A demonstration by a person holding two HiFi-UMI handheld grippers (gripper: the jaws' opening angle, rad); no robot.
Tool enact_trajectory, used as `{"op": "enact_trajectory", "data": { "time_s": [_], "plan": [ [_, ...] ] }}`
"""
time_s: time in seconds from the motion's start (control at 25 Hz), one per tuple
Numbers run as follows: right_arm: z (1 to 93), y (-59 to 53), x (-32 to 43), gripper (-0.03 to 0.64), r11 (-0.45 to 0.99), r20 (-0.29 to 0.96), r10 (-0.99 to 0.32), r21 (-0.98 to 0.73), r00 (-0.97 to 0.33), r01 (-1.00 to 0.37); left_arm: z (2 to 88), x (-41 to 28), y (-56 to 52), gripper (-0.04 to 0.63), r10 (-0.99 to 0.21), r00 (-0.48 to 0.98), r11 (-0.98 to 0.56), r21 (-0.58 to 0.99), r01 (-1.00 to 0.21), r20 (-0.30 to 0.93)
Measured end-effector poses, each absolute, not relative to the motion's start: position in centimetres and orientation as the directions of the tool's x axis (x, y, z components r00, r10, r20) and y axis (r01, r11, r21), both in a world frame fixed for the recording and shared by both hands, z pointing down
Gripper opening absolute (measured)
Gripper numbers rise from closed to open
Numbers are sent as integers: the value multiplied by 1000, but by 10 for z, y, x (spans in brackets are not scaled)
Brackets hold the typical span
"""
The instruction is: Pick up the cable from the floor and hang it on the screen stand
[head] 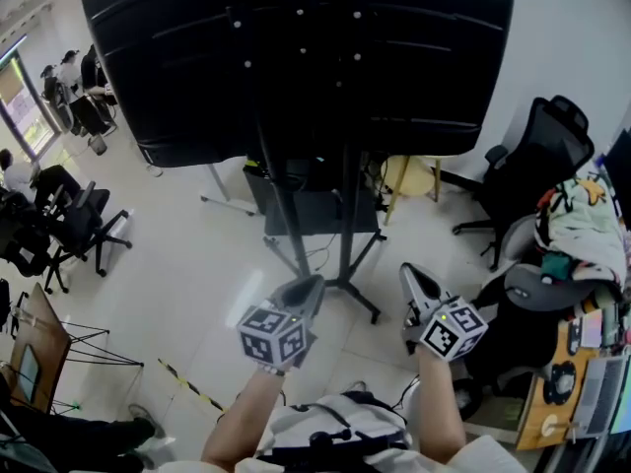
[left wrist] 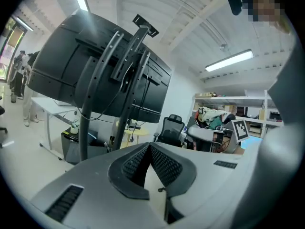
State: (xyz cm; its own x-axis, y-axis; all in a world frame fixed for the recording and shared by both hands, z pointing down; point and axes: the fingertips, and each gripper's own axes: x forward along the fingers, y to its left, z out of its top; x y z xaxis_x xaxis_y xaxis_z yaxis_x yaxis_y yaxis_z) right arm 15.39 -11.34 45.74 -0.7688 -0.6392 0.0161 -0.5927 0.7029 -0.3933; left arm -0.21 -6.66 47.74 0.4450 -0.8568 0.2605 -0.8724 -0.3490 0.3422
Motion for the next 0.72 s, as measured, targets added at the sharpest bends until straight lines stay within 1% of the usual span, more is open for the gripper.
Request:
{"op": "enact_trajectory", "data": {
  "time_s": [0.12, 0.32, 0.44, 0.6, 0.72],
  "plan": [
    [479, -77, 129, 0, 683, 96, -638, -387, -764, -619, 485, -13, -44, 0, -852, 448, -354, 333, -874, 272],
    [494, -21, 103, 0, 673, 191, -636, -336, -748, -659, 503, -28, -2, 0, -838, 460, -358, 342, -869, 293],
    [500, 5, 103, 0, 651, 224, -653, -321, -723, -688, 516, -33, 21, 0, -826, 468, -363, 338, -868, 314],
    [507, 49, 104, 0, 619, 271, -689, -262, -672, -740, 530, -37, 61, 0, -809, 499, -375, 381, -845, 312],
    [510, 68, 93, 0, 618, 288, -683, -261, -671, -742, 536, -44, 78, 0, -807, 499, -363, 402, -841, 316]
  ]
}}
